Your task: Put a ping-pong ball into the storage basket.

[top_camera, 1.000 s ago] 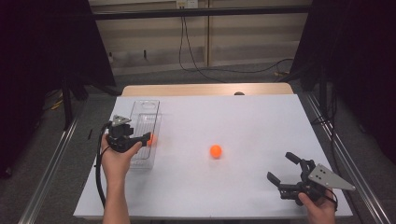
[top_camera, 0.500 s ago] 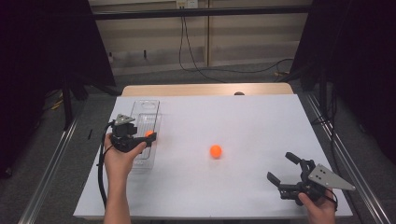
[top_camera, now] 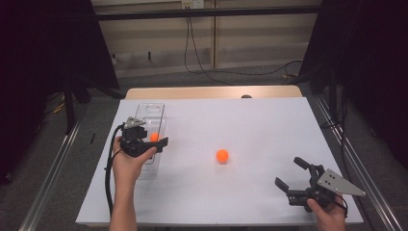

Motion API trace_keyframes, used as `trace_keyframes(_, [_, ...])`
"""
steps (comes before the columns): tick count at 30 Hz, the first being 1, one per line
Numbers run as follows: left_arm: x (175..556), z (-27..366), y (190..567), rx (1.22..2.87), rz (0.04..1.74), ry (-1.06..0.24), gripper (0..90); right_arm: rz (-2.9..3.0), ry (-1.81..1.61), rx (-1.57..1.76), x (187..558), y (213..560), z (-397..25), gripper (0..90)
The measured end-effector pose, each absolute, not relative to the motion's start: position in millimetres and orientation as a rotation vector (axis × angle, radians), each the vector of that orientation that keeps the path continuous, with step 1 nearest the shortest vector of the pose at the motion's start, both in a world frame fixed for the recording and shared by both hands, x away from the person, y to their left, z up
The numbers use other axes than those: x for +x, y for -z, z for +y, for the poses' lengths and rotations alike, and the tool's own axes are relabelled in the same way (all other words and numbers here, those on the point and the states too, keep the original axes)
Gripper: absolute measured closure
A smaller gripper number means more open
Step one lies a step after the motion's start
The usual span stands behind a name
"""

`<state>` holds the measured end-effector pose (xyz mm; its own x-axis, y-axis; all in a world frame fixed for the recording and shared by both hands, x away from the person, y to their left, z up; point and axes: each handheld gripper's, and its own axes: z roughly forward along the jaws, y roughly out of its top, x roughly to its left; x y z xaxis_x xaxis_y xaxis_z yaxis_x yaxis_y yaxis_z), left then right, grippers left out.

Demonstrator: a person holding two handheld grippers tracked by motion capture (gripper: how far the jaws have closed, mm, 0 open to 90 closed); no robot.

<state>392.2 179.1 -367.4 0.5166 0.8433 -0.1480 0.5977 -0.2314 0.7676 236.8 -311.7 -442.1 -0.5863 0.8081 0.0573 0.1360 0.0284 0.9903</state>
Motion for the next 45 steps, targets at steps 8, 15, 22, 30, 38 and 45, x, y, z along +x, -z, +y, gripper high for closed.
trace_keyframes(8, [393, 170, 368, 1.968, 1.149, -0.36, 14.0, 1.769, -1.602, 0.955, 237, 442, -312, 2.6])
trace_keyframes(15, [392, 163, 368, 1.969, 1.125, -0.333, 13.2, 1.772, -1.604, 0.953, 237, 442, -311, 2.6])
trace_keyframes(22, [393, 160, 369, 1.976, 1.117, -0.324, 12.5, 1.773, -1.602, 0.955, 237, 442, -311, 2.6])
trace_keyframes(30, [392, 155, 370, 1.968, 1.108, -0.31, 12.4, 1.771, -1.6, 0.955, 237, 442, -311, 2.6])
trace_keyframes(38, [391, 148, 369, 1.972, 1.085, -0.3, 11.8, 1.772, -1.598, 0.955, 238, 442, -311, 2.6])
trace_keyframes(45, [391, 141, 370, 1.975, 1.069, -0.285, 11.4, 1.772, -1.597, 0.956, 238, 442, -311, 2.6])
